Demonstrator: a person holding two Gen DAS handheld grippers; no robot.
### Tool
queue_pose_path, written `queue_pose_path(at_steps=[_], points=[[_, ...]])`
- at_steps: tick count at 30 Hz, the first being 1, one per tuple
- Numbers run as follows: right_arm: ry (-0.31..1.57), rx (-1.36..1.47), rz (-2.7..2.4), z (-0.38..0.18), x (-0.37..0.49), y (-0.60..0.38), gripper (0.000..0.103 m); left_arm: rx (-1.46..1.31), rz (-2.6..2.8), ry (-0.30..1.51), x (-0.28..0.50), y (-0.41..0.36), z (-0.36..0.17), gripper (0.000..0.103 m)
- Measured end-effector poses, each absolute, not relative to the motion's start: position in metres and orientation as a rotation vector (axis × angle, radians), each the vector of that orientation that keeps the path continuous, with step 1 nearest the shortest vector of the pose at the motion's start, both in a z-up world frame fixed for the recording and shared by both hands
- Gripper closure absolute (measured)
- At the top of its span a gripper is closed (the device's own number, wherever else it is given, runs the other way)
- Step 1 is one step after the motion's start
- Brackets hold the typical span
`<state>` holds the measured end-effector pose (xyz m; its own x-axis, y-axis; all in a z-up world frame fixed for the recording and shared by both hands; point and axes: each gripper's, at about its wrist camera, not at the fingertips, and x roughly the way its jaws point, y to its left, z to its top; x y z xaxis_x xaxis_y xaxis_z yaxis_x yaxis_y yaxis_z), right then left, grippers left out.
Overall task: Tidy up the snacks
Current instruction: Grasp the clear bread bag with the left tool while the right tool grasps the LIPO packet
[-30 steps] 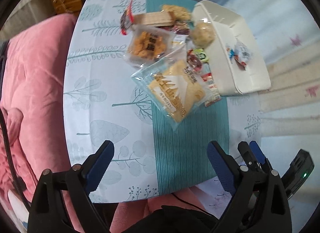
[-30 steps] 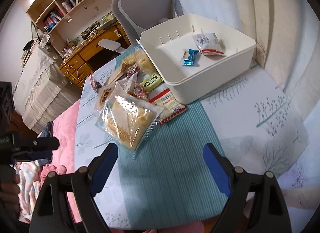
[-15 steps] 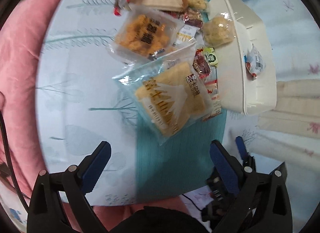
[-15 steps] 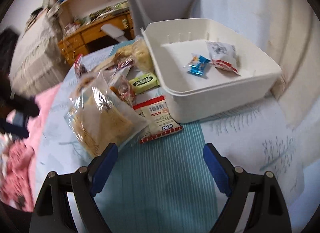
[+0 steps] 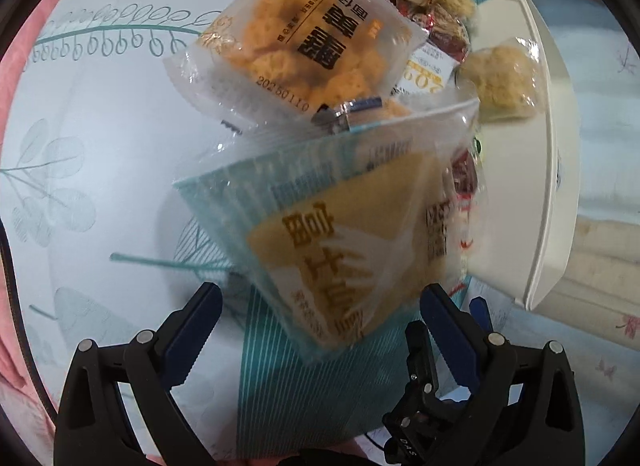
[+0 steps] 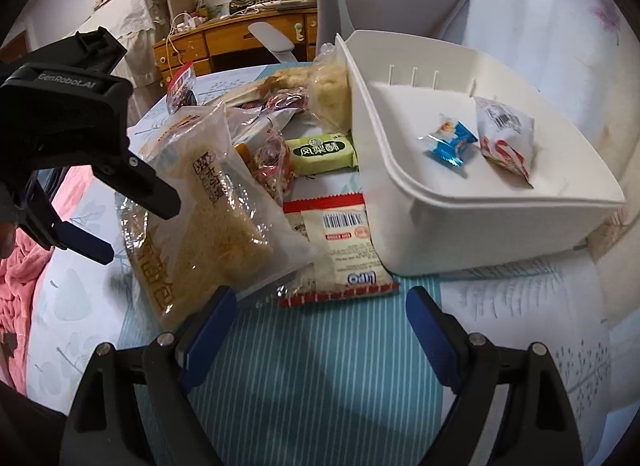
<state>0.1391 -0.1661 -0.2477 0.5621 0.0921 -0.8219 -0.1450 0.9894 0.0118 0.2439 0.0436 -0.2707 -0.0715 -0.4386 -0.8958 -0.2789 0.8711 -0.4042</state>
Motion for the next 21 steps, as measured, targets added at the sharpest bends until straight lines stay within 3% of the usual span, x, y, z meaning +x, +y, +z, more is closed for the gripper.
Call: queue_pose_path(at_steps=[7, 13, 16, 18, 21], points=[[0.963, -0.071, 0.155, -0.257, 0.152, -0.164, 0.016, -0.704, -0.133, 1.603, 0.242, 0.051, -0.28, 0.005], [0.977, -0.036, 0.172, -0.26, 0.155, -0.166, 0.017, -0.774, -0.07, 1.608, 0.236, 0.064, -0.287, 0.022], [0.986, -0.022, 0.18, -0.261, 0.157, -0.167, 0.024, -0.775, -0.059, 1.606, 0.231, 0.068, -0.28, 0.039], [0.984, -0.031, 0.178, -0.26, 0.157, -0.165, 0.029, -0.779, -0.046, 1.601, 0.23, 0.069, -0.277, 0.044], [0.977, -0.055, 0.16, -0.259, 0.157, -0.164, 0.045, -0.799, -0.036, 1.591, 0.224, 0.078, -0.271, 0.054]])
